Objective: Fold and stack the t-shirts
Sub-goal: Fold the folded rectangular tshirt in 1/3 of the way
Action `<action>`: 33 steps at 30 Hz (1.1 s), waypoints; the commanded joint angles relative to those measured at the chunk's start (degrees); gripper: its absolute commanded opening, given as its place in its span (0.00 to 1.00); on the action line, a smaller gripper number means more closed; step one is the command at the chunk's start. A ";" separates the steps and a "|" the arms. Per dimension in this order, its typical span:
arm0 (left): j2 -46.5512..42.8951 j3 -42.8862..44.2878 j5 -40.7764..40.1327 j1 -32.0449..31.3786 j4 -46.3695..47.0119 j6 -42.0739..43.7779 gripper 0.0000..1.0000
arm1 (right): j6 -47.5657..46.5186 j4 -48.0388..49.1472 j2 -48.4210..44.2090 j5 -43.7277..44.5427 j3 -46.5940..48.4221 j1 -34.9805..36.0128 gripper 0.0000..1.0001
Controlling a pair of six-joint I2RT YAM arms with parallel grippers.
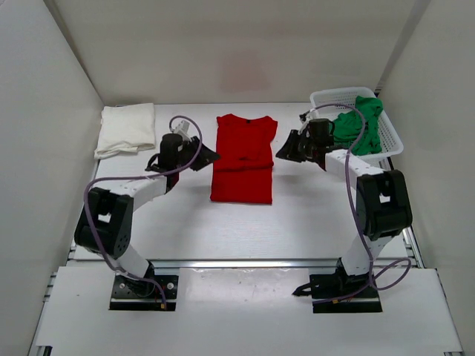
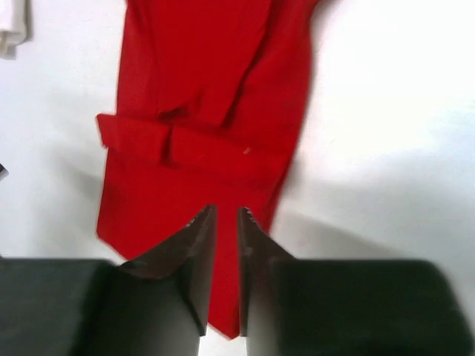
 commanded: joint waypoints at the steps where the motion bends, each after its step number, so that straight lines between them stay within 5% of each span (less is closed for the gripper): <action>1: -4.23 -7.70 -0.81 -4.70 2.49 0.74 0.32 | 0.38 7.12 -4.45 0.09 -6.38 3.46 0.13; 3: -3.54 -11.31 -0.98 -6.72 3.72 0.93 0.31 | 0.39 9.24 -2.98 -1.67 -7.10 6.71 0.00; 13: -0.37 -20.20 -1.59 -10.86 6.45 2.51 0.28 | -1.37 8.38 10.91 0.25 4.14 16.74 0.01; 27: -1.60 -26.44 0.78 -11.30 9.09 2.86 0.28 | -3.04 4.33 18.40 8.59 10.65 18.68 0.00; 33: -2.74 -27.50 1.04 -11.21 9.18 2.68 0.28 | -4.71 1.09 24.80 12.82 26.26 15.61 0.01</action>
